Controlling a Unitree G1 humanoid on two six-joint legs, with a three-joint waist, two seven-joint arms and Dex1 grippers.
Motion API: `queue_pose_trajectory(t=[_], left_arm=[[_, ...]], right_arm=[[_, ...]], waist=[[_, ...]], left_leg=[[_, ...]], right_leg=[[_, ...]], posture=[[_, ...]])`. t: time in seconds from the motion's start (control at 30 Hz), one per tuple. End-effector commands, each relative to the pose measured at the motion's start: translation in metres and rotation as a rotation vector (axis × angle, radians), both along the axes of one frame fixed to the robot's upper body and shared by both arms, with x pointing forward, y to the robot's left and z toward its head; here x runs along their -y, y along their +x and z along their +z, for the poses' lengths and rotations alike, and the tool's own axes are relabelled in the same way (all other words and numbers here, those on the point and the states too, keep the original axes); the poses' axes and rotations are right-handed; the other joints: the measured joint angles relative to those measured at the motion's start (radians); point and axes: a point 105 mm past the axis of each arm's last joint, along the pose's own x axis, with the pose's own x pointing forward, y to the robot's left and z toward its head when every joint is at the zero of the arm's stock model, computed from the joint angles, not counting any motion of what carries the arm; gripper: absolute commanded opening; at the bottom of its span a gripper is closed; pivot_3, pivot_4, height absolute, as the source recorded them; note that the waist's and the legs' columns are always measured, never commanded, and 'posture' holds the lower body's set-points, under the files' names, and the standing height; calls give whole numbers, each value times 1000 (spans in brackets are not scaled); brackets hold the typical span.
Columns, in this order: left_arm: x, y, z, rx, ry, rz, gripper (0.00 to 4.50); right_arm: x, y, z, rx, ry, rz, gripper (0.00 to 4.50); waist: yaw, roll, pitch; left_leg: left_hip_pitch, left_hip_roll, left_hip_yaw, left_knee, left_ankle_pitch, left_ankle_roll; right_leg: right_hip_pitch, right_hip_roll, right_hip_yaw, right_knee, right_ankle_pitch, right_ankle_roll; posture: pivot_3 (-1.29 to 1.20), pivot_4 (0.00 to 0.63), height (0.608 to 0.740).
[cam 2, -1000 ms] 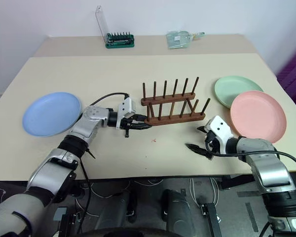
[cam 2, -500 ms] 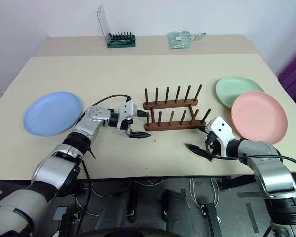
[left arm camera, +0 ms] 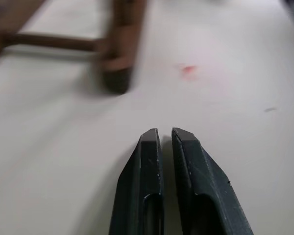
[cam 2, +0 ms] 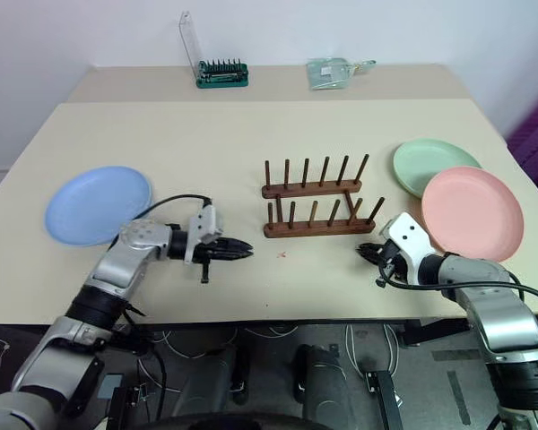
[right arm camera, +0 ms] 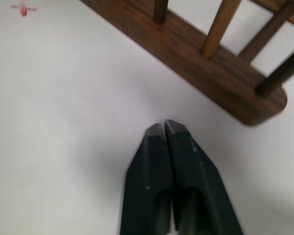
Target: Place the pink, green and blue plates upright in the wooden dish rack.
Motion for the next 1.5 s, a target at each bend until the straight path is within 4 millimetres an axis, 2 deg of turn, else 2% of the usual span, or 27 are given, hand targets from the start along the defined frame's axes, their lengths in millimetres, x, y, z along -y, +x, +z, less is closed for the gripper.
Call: queue_pose_trajectory(t=[0.03, 0.17, 0.37, 0.47, 0.63, 0.8, 1.07, 1.13, 1.23, 1.33, 1.43, 1.5], left_arm=[[31, -2, 5, 129, 19, 24, 689], [39, 8, -6, 167, 67, 133, 689], [37, 35, -24, 253, 155, 341, 689], [31, 53, -24, 300, 173, 456, 689], [17, 77, -16, 319, 154, 610, 689], [14, 82, -13, 333, 143, 619, 689], [18, 79, -13, 325, 132, 588, 689], [20, 76, -10, 336, 122, 569, 689], [30, 65, 2, 349, 38, 510, 689], [52, 40, 21, 328, -111, 377, 677], [74, 11, 30, 254, -229, 228, 677], [80, 0, 32, 222, -264, 166, 677]], right_arm=[[0, 14, 2, 54, -65, -22, 50], [-1, 26, -3, 84, -111, -57, 50], [-3, 59, -3, 189, -174, -149, 50], [-7, 73, 1, 226, -168, -177, 50], [-15, 91, 5, 266, -166, -187, 50], [-19, 102, 8, 289, -163, -192, 50], [-18, 105, 13, 323, -167, -188, 50], [-13, 99, 20, 345, -168, -180, 50], [-5, 79, 35, 350, -111, -139, 50], [8, 58, 53, 364, -55, -150, 885], [30, 40, 64, 374, -93, -217, 2305], [36, 32, 68, 365, -82, -252, 3294]], waist=[[0, 0, 0], [-2, 0, 0], [-7, -1, -1], [-8, 0, -1], [-12, 0, -2], [-17, 0, -2], [-16, 1, -2], [-16, 1, -2], [-10, 1, -2], [-7, 1, -1], [-2, 1, -1], [0, 1, -1]], left_leg=[[0, 0, 0, 0, 0, 0], [0, 0, 0, 0, 0, 0], [8, 0, 0, 0, 0, 0], [14, 1, -1, -1, -2, -2], [14, 2, 0, -1, 0, -1], [15, 2, 1, -2, 0, 0], [15, 2, 2, -2, 0, 0], [14, 2, 2, -2, 0, 0], [14, 2, 2, -4, 0, 0], [12, 2, 3, -5, -1, 0], [11, 2, 4, -5, -1, 0], [10, 2, 4, -4, -1, 0]], right_leg=[[0, 0, 0, 0, 0, 0], [0, 1, 0, 0, 2, 3], [7, 1, 0, 0, 0, 0], [14, 1, 0, -4, 0, 0], [14, 1, -1, -3, 0, 0], [12, 2, 0, -1, 2, 2], [12, 1, 0, -1, 1, 2], [11, 1, 0, -1, 1, 2], [11, 1, 0, -1, 2, 2], [9, 1, 0, -2, 2, 3], [8, 0, 0, -2, 1, 2], [8, 0, 0, -4, 0, -1]], posture=[[0, 150, 730], [0, 150, 730], [0, 150, 730], [0, 150, 730], [0, 150, 730], [0, 150, 730], [0, 150, 730], [0, 150, 730], [0, 150, 730], [0, 150, 730], [0, 150, 730], [0, 150, 730]])
